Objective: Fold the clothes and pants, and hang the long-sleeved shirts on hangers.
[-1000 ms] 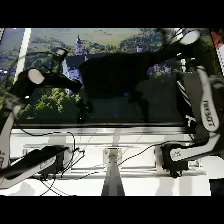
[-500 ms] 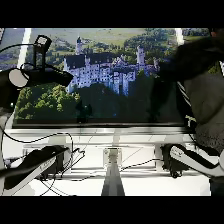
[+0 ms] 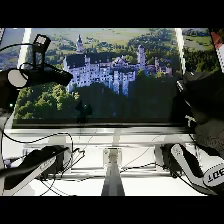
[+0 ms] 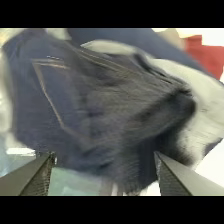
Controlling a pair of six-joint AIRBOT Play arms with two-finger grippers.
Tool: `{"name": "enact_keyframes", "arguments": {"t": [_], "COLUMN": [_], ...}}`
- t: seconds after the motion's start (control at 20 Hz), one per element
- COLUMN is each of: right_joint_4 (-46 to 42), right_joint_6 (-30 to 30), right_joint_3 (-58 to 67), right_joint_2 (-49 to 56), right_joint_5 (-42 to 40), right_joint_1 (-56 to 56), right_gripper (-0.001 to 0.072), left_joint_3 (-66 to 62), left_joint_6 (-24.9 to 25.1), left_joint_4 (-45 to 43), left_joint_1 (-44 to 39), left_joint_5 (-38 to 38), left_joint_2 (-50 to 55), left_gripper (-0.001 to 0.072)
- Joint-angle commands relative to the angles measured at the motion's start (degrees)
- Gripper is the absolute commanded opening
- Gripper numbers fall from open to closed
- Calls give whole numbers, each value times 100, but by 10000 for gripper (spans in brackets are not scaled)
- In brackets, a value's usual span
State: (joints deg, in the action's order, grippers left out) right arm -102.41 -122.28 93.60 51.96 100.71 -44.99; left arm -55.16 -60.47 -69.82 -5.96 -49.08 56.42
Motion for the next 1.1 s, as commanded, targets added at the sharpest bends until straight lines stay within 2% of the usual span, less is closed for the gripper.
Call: {"name": "enact_keyframes", "arguments": {"t": [0.0, 0.1, 0.15, 0.2, 0.25, 0.4, 0.5, 0.6, 0.7, 0.85, 1.05], "right_joint_4": [-186, 157, 402, 721, 1207, 3106, 3672, 3453, 2828, 2035, 1965], "right_joint_6": [455, 1174, 1478, 1740, 1952, 3206, 3945, 4594, 5007, 5014, 4977], "right_joint_3": [2, 2, 2, -4, -9, -9, -9, -9, -11, -17, -17], "right_joint_2": [-81, -22, 20, 48, 59, 59, 59, 61, 72, 201, 560], "right_joint_5": [2, -297, -341, -404, -485, -981, -1110, -1145, -1163, -1191, -1185], "right_joint_1": [-417, -417, -417, -417, -417, -81, 522, 1316, 2013, 2682, 3405], "right_gripper": [669, 663, 534, 216, 42, 34, 34, 33, 33, 33, 33], "left_joint_3": [0, 0, 0, 0, 0, 0, 0, 0, 0, 0, 0], "left_joint_6": [0, 2, 0, 0, 2, 2, 2, 2, 0, 0, 0], "left_joint_4": [-4, -4, -4, -2, -4, -4, -4, -4, -4, -2, -4], "left_joint_1": [7, 7, 7, 7, 7, 7, 7, 7, 7, 7, 4], "left_joint_5": [2, 2, 0, 2, 2, 2, 0, 2, 0, 2, 2], "left_joint_2": [-7, -4, -4, -4, -7, -4, -4, -4, -4, -4, -7], "left_gripper": [689, 689, 689, 689, 689, 689, 689, 689, 689, 689, 689]}}
